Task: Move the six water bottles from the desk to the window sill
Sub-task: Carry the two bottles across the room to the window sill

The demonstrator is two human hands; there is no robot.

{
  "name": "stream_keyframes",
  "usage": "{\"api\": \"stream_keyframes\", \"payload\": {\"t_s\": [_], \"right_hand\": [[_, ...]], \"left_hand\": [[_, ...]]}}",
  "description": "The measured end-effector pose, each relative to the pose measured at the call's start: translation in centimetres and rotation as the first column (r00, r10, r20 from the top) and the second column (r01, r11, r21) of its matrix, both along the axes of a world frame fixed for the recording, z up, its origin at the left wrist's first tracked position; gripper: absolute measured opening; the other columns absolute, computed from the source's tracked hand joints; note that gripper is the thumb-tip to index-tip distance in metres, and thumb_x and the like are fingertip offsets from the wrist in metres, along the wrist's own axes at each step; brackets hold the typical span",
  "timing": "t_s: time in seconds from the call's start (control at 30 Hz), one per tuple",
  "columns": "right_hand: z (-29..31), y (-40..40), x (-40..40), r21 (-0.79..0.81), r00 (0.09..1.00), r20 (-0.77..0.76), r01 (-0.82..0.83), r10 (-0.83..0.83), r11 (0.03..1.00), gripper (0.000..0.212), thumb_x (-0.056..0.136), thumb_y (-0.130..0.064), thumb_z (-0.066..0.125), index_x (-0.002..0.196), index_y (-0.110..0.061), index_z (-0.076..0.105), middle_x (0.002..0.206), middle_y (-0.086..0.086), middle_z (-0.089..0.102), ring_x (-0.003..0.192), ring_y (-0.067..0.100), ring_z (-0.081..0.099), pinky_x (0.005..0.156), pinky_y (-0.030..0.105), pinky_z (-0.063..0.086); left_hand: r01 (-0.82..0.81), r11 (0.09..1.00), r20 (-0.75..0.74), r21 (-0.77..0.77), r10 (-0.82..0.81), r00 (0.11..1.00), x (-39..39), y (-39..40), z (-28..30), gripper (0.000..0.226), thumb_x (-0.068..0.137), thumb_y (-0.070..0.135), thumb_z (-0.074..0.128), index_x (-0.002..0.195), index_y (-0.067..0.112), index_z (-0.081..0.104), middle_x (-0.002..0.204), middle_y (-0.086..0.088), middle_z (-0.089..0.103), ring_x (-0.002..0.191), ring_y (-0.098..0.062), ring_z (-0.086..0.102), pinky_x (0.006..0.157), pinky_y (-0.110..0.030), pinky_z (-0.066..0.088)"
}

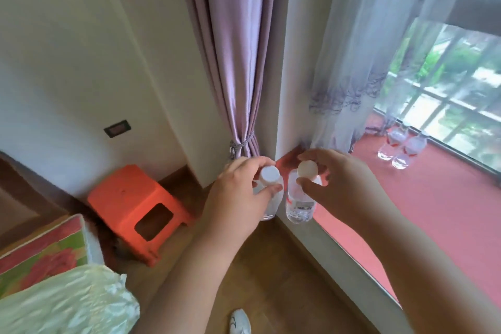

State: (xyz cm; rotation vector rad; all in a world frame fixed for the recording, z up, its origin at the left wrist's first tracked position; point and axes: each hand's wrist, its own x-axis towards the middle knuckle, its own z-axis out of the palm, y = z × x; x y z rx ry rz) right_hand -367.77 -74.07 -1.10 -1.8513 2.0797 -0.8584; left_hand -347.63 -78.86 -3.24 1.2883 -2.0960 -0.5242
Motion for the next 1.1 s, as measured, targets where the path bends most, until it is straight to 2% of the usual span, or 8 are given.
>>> {"api": "stream_keyframes", "payload": {"t_s": [0.1, 0.27, 0.43, 0.53, 0.67, 0.77, 1.03, 1.1], "right_hand": [[-0.7, -0.5, -0.8, -0.015, 0.992, 0.032, 0.125, -0.124, 0.992, 0.037, 0.077, -0.025, 0.083, 0.11, -0.035, 0.068, 0.081, -0.035, 0.047, 0.073, -0.002, 0.051, 0.061, 0.009, 0.032], [-2.2, 0.6, -3.4, 0.025, 0.948, 0.104, 0.301, -0.302, 0.953, 0.036, 0.078, -0.027, 0.081, 0.109, -0.038, 0.067, 0.084, -0.03, 0.051, 0.077, -0.006, 0.053, 0.063, 0.012, 0.035], [-2.9, 0.7, -7.4, 0.02, 0.904, 0.145, 0.404, -0.402, 0.915, 0.034, 0.078, -0.027, 0.08, 0.108, -0.038, 0.067, 0.085, -0.028, 0.054, 0.079, -0.003, 0.055, 0.064, 0.016, 0.038], [-3.2, 0.5, -10.5, 0.024, 0.884, 0.182, 0.433, -0.43, 0.901, 0.033, 0.079, -0.028, 0.077, 0.108, -0.037, 0.067, 0.089, -0.025, 0.058, 0.085, 0.0, 0.056, 0.069, 0.025, 0.045], [-3.3, 0.1, -14.8, 0.005, 0.86, 0.195, 0.479, -0.471, 0.878, 0.032, 0.079, -0.03, 0.076, 0.108, -0.038, 0.066, 0.086, -0.026, 0.057, 0.083, -0.005, 0.054, 0.065, 0.014, 0.037], [-3.2, -0.4, -17.8, -0.004, 0.844, 0.229, 0.499, -0.485, 0.867, 0.033, 0.078, -0.029, 0.076, 0.108, -0.039, 0.066, 0.083, -0.025, 0.057, 0.084, -0.005, 0.053, 0.065, 0.017, 0.038], [-3.7, 0.2, -23.4, 0.02, 0.797, 0.24, 0.567, -0.554, 0.824, 0.033, 0.079, -0.026, 0.075, 0.109, -0.037, 0.067, 0.087, -0.029, 0.057, 0.088, -0.007, 0.053, 0.066, 0.008, 0.034], [-4.1, 0.3, -24.5, 0.036, 0.772, 0.241, 0.599, -0.589, 0.8, 0.033, 0.079, -0.027, 0.075, 0.108, -0.039, 0.066, 0.086, -0.029, 0.057, 0.088, -0.008, 0.052, 0.064, 0.01, 0.034]], "left_hand": [[0.108, 0.994, 0.006, -0.009, -0.108, 0.994, -1.7, -3.4, -0.1, 0.037, 0.078, 0.046, 0.077, 0.11, 0.043, 0.06, 0.102, 0.024, 0.056, 0.092, -0.003, 0.057, 0.08, -0.029, 0.054], [0.263, 0.965, -0.006, 0.025, -0.263, 0.965, -5.5, -6.7, -0.3, 0.036, 0.079, 0.043, 0.077, 0.112, 0.04, 0.063, 0.103, 0.021, 0.059, 0.09, -0.004, 0.058, 0.079, -0.031, 0.054], [0.375, 0.926, 0.0, 0.048, -0.375, 0.927, -11.0, -8.8, -1.2, 0.038, 0.079, 0.045, 0.077, 0.114, 0.039, 0.064, 0.098, 0.023, 0.059, 0.088, 0.004, 0.056, 0.073, -0.003, 0.043], [0.432, 0.897, -0.04, 0.099, -0.43, 0.902, -14.4, -9.2, -1.7, 0.039, 0.077, 0.043, 0.079, 0.114, 0.04, 0.064, 0.099, 0.024, 0.059, 0.088, 0.004, 0.058, 0.074, -0.003, 0.044], [0.499, 0.86, -0.022, 0.104, -0.499, 0.866, -19.2, -10.0, -1.7, 0.04, 0.078, 0.045, 0.078, 0.115, 0.04, 0.063, 0.103, 0.025, 0.059, 0.093, 0.004, 0.058, 0.078, -0.007, 0.048], [0.501, 0.86, -0.036, 0.099, -0.5, 0.865, -22.6, -10.4, -1.7, 0.039, 0.079, 0.045, 0.078, 0.114, 0.043, 0.062, 0.1, 0.025, 0.058, 0.09, 0.004, 0.059, 0.076, -0.008, 0.048], [0.53, 0.842, -0.052, 0.101, -0.528, 0.848, -29.5, -11.6, -2.4, 0.038, 0.077, 0.037, 0.08, 0.109, 0.046, 0.061, 0.099, 0.025, 0.059, 0.09, 0.008, 0.057, 0.074, -0.003, 0.042], [0.542, 0.832, -0.058, 0.117, -0.539, 0.84, -31.0, -12.1, -2.7, 0.036, 0.077, 0.035, 0.081, 0.109, 0.042, 0.064, 0.099, 0.022, 0.06, 0.092, 0.009, 0.056, 0.073, -0.001, 0.04]]}}
